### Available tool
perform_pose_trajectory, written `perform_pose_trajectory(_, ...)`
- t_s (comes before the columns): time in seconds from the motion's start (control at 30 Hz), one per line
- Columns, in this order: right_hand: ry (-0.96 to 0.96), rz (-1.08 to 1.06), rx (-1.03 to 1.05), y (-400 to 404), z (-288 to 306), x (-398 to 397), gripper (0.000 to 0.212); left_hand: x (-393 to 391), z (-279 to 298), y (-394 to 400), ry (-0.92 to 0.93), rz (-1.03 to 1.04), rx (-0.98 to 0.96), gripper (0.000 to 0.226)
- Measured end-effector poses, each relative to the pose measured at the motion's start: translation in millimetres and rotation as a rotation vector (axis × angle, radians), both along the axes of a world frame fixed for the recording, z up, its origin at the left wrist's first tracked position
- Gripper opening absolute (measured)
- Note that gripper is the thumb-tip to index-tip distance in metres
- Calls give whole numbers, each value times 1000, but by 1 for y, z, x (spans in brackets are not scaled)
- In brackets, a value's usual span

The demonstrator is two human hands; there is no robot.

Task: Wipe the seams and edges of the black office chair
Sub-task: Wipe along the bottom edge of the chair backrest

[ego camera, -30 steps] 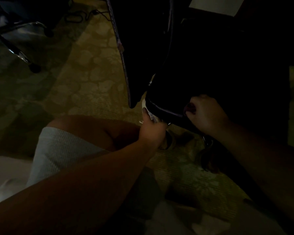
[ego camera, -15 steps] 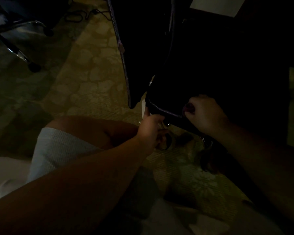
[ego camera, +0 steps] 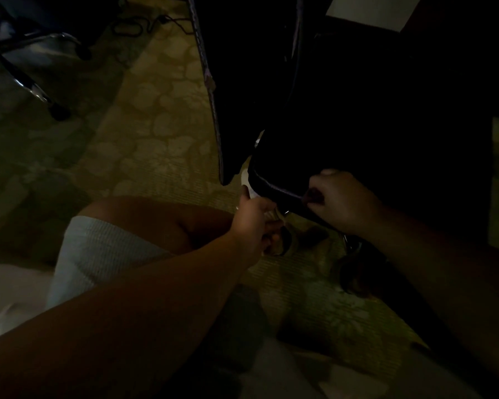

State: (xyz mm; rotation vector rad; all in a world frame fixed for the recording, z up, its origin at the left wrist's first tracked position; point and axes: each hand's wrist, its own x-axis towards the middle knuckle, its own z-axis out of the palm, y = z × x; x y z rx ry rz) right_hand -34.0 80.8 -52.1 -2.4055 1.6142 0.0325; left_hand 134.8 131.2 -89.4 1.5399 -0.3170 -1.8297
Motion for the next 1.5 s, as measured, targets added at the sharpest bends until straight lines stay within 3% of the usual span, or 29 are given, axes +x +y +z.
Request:
perform_pose_trajectory(0.1, -11, -116, -74, -4, 3, -2, 25, 0, 2, 0, 20, -16, 2, 75)
perform_pose_trajectory(0.27, 11, 42, 36, -2, -2, 1, 24, 1, 0, 0, 52, -58, -31, 75)
perform_pose_trajectory(0.4, -33, -129, -76, -5, 0, 0, 25, 4, 0, -4, 67, -68, -39, 76)
perform_pose_trajectory(0.53, 17, 17, -24, -2, -4, 8, 25, 6, 0, -6, 54, -52, -53, 71)
perform_pose_trajectory(0.67, -41, -186, -117, -8, -3, 9, 27, 8, 2, -13, 46, -20, -49, 67)
perform_pose_trajectory(0.8, -20, -24, -57, -9, -6, 19, 23, 12, 2, -18, 51, 5, -48, 66)
perform_pose_trajectory(0.93, -33, -181, -108, -20, -5, 21, 27, 17, 0, -24, 69, 17, -73, 64)
perform_pose_trajectory(1.07, -40, -32, -29, -23, -7, 29, 25, 20, -2, -27, 79, 13, -91, 64)
perform_pose_trajectory(1.23, -46, -168, -104, -31, -5, 31, 26, 24, -2, -32, 89, 29, -118, 55)
perform_pose_trajectory(1.37, -60, -11, -1, -31, -7, 40, 21, 25, 0, -37, 102, 29, -161, 49)
perform_pose_trajectory(1.5, -50, -190, -99, -39, -4, 40, 23, 29, -2, -42, 122, 33, -133, 43)
